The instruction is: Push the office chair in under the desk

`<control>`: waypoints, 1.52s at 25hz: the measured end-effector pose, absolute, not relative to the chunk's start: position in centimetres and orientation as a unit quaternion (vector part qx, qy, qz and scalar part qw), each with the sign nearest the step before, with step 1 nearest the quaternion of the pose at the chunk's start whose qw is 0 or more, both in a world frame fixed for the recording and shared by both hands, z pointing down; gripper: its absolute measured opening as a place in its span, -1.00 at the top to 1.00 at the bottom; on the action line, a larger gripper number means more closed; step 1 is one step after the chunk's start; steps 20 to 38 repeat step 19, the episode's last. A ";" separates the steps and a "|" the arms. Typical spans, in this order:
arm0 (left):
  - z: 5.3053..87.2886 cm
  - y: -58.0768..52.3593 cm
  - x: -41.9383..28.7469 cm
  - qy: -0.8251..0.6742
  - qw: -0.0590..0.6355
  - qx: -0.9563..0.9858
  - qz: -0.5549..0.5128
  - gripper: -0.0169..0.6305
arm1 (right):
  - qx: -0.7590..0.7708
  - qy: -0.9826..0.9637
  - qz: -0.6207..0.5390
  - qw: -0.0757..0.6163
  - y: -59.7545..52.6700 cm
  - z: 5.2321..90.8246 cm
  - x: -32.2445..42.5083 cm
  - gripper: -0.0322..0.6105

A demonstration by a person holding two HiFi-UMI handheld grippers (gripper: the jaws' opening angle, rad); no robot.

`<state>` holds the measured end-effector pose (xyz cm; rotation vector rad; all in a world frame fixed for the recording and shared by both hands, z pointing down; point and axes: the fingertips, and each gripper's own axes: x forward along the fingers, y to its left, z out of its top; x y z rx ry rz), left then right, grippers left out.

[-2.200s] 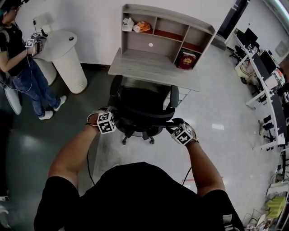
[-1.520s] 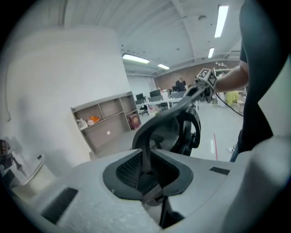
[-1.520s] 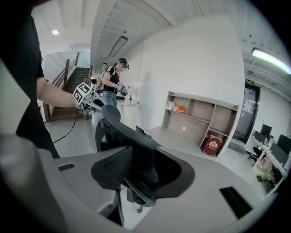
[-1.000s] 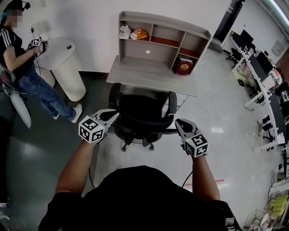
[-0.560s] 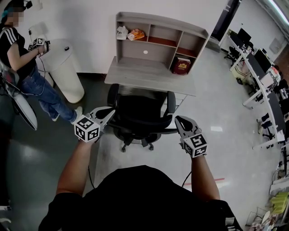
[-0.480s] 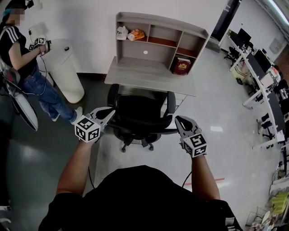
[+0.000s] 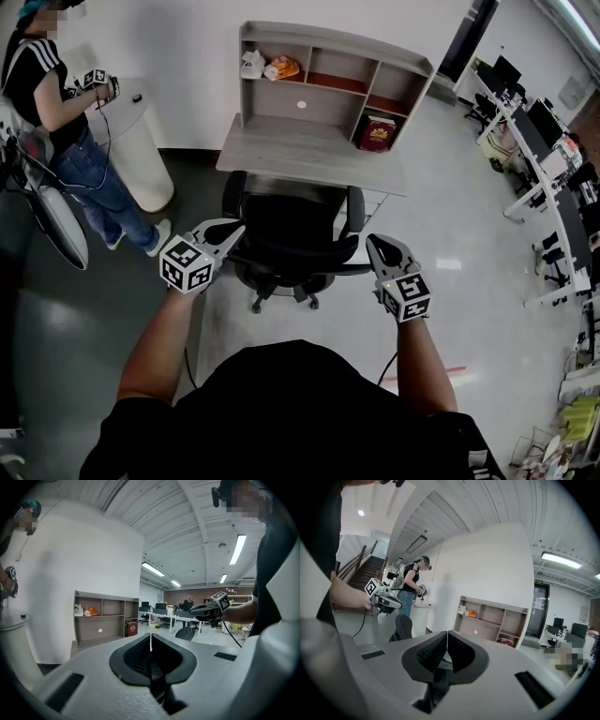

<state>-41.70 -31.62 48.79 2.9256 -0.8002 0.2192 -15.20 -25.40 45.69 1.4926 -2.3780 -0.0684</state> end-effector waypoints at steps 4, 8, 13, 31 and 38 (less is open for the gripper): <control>48.9 -31.7 -41.5 -0.262 0.049 0.961 0.073 0.87 | 0.533 -0.830 -0.016 0.160 -25.4 45.7 -14.5 0.86; 49.1 -32.1 -41.2 -0.258 0.053 0.962 0.073 0.87 | 0.539 -0.828 -0.009 0.157 -25.5 46.0 -14.0 0.86; 49.5 -32.2 -40.8 -0.254 0.056 0.962 0.078 0.87 | 0.541 -0.826 -0.003 0.161 -25.7 46.5 -13.6 0.86; 49.8 -32.4 -40.6 -0.252 0.055 0.963 0.079 0.87 | 0.544 -0.824 -0.003 0.158 -26.1 46.6 -13.5 0.86; 49.8 -32.4 -40.6 -0.252 0.055 0.963 0.079 0.87 | 0.544 -0.824 -0.003 0.158 -26.1 46.6 -13.5 0.86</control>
